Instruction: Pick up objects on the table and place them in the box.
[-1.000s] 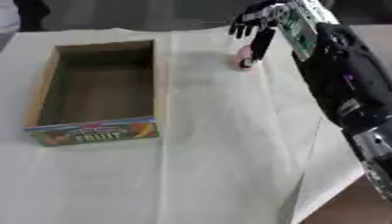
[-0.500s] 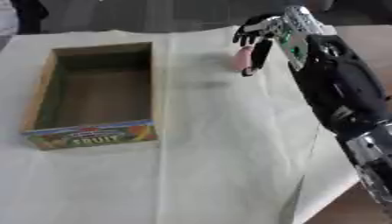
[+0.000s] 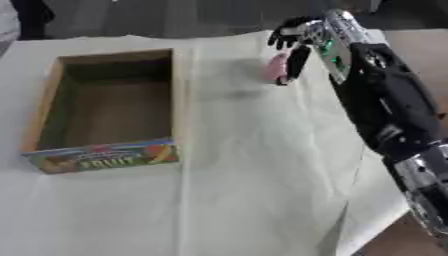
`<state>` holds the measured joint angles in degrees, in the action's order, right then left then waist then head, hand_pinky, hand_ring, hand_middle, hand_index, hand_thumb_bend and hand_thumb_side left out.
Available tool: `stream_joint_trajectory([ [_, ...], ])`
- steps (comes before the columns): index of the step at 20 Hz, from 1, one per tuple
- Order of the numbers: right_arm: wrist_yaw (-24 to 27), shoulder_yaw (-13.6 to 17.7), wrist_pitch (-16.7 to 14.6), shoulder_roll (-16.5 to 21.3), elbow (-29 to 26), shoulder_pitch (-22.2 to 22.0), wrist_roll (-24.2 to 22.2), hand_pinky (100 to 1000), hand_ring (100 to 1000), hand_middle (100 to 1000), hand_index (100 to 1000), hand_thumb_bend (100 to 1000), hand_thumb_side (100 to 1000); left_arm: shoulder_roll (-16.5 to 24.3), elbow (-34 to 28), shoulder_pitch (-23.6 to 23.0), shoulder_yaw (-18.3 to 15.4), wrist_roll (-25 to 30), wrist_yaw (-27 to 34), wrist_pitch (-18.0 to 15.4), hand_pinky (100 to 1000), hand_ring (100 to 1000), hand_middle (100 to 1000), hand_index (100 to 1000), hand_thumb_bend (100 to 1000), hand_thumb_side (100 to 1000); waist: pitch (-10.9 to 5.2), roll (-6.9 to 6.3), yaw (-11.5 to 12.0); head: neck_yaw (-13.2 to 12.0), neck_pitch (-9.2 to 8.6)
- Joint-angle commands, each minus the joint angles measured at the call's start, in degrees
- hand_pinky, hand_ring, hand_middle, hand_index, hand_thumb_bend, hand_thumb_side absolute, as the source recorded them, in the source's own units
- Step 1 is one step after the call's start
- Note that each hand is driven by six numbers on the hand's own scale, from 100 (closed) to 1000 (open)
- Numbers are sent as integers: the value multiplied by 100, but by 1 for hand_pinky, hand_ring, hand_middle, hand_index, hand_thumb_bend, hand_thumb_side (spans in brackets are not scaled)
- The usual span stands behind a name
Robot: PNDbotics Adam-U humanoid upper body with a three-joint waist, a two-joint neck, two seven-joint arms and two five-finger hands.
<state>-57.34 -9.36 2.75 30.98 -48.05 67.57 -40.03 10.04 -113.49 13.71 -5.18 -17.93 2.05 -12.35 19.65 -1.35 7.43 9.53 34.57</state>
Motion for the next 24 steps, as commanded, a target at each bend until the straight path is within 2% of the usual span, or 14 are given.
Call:
stream_joint_trajectory([
  [1,-117,105,87,78,43,141,111,809,915,844,944,446,100,39,-110,56,13,35,-30,-10,791,588,611,816,100,556,-86,-9,12,25,-78],
  [16,-469,250,332,18,330,204,245,801,907,815,921,413,100,14,-110,53,33,61,-60,-6,792,584,610,816,100,557,14,1,32,78,-129],
  [24,-553,263,541,-25,381,211,573,788,893,773,885,390,100,2,-110,58,45,71,-70,1,792,582,609,816,100,557,42,-2,46,99,-164],
])
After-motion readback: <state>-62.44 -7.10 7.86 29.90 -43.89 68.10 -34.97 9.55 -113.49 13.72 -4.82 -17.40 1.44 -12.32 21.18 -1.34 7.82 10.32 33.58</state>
